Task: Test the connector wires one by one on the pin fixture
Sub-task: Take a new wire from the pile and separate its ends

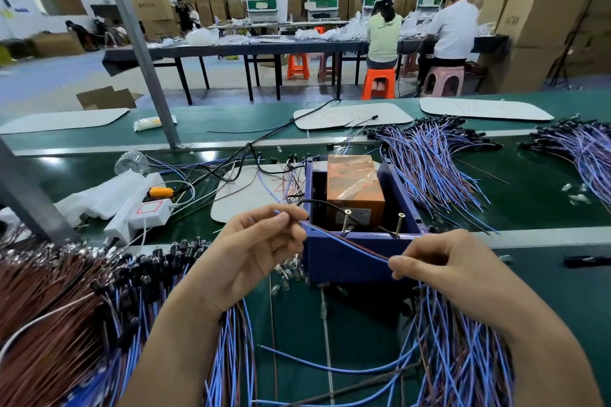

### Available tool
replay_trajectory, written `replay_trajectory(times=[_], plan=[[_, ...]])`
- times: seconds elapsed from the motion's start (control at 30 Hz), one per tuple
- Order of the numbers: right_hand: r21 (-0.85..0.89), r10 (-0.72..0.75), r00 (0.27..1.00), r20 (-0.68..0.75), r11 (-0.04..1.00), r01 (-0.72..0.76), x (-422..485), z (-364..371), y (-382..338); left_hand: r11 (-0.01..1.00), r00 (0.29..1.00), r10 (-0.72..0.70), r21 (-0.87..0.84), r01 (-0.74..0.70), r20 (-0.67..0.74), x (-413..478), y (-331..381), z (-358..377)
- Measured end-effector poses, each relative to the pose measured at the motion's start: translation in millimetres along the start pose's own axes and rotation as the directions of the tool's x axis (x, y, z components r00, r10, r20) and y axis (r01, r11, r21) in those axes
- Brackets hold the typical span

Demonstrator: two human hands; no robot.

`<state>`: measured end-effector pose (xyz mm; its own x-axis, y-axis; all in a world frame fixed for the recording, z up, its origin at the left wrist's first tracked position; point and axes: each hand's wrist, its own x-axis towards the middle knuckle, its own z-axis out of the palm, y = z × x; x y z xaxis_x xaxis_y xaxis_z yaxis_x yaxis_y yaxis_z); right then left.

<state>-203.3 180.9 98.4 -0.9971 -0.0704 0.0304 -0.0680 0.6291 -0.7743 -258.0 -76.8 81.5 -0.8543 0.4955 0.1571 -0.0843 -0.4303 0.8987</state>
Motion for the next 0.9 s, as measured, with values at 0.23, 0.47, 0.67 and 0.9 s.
replay_trajectory(times=[0.23, 0.47, 0.67, 0.9], plan=[[0.178, -0.064, 0.990, 0.127, 0.983, 0.041, 1, 22, -26, 0.962, 0.999, 0.028, 0.272, -0.034, 0.025, 5, -21, 29], [0.472, -0.028, 0.999, 0.026, 0.881, 0.012, 3, 39, -38, 0.930, 0.989, 0.095, 0.364, -0.049, -0.111, 9, -26, 32], [0.437, 0.004, 0.992, -0.123, 0.898, 0.051, 5, 41, -36, 0.976, 0.964, 0.099, 0.215, -0.045, -0.248, 11, -31, 43], [0.410, 0.003, 0.970, -0.242, 0.907, 0.100, 8, 50, -39, 0.995, 0.938, 0.031, 0.097, 0.003, -0.345, 13, -38, 52]])
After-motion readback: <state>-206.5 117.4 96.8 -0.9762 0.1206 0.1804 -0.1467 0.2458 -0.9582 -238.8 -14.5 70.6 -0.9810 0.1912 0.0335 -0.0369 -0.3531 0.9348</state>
